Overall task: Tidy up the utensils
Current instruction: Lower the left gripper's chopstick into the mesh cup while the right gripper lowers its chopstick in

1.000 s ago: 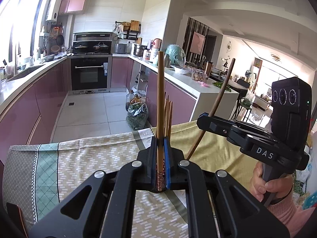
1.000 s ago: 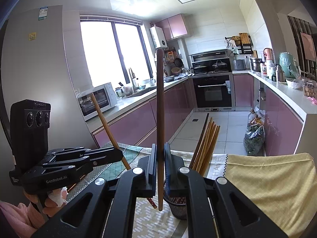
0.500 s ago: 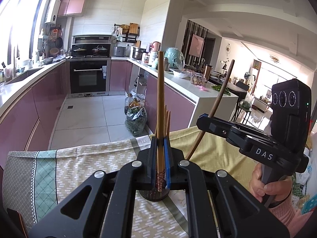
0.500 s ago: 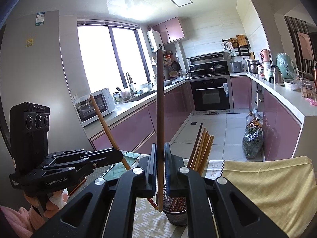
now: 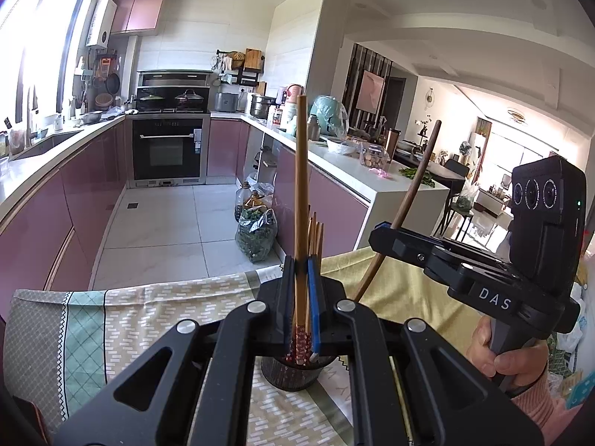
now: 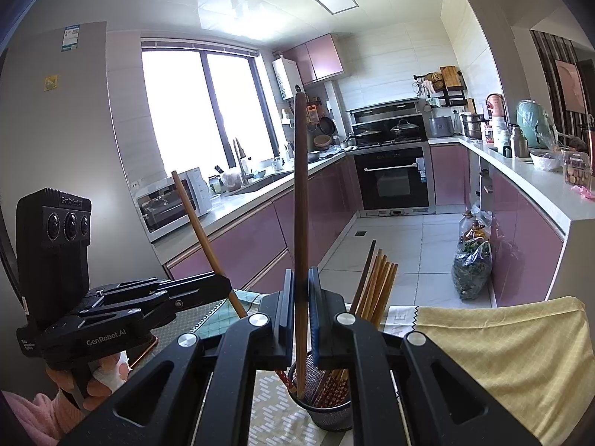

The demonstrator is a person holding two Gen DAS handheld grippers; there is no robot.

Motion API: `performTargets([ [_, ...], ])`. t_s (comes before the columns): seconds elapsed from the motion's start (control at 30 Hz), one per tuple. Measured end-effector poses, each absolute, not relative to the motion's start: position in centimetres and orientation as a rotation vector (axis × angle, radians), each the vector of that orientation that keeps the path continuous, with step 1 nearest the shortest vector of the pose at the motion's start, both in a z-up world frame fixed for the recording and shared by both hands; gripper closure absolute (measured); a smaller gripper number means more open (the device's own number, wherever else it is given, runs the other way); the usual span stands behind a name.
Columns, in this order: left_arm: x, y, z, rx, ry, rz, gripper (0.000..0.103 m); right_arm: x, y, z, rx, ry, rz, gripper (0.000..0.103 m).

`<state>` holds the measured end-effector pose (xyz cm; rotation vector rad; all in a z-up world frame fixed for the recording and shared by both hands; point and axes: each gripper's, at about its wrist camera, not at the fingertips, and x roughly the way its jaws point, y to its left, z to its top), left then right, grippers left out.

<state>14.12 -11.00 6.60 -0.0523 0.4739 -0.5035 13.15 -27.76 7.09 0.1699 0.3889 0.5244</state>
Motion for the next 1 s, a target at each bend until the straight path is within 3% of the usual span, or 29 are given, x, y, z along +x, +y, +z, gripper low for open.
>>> performTargets([
  [1.0,15.8,-12.2,6.3,-0.036,0.533,-0.482,0.095,15.3,-27.1,5.2,0.158,0.457,0.477,0.097],
])
